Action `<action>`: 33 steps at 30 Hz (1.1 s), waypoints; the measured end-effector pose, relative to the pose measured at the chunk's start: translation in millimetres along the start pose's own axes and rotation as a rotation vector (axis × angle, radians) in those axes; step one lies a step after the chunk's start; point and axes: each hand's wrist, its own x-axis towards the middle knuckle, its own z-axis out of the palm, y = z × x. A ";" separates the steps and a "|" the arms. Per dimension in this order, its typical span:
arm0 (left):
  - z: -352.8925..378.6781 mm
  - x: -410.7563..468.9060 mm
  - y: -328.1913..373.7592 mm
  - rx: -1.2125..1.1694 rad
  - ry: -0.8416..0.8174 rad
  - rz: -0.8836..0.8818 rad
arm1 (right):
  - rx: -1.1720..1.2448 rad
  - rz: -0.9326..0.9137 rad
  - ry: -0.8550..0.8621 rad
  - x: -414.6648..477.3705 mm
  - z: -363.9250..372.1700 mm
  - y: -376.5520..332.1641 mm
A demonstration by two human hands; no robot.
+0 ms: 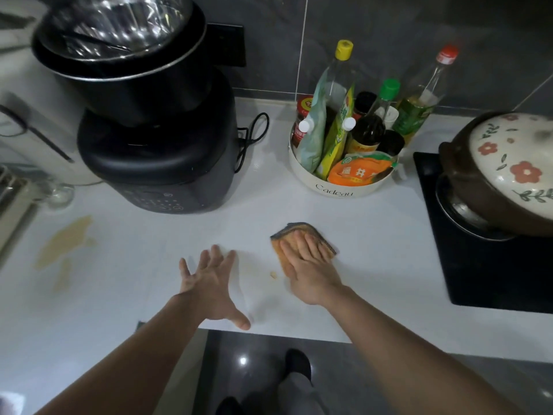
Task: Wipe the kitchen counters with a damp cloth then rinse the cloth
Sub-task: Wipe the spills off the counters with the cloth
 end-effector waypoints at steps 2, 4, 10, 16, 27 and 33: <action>5.1 -3.3 1.3 -0.018 -0.020 -0.004 | 0.029 0.065 -0.007 21.1 -7.3 -17.4; 6.6 -1.7 -0.8 -0.037 -0.022 -0.002 | 0.022 0.040 -0.016 50.3 -10.9 -48.9; 4.0 -11.8 -7.2 -0.423 0.066 -0.030 | -0.100 -0.296 -0.035 28.3 12.4 -91.6; 7.4 -9.2 -20.2 -0.284 0.048 0.078 | -0.165 -0.289 -0.129 -16.9 -3.4 6.8; 16.1 0.2 -19.0 -0.177 0.051 0.065 | -0.162 -0.270 -0.015 28.1 -4.1 -28.7; 12.5 -1.7 2.6 -0.093 0.032 -0.018 | 0.044 0.105 -0.081 -3.7 -12.2 42.4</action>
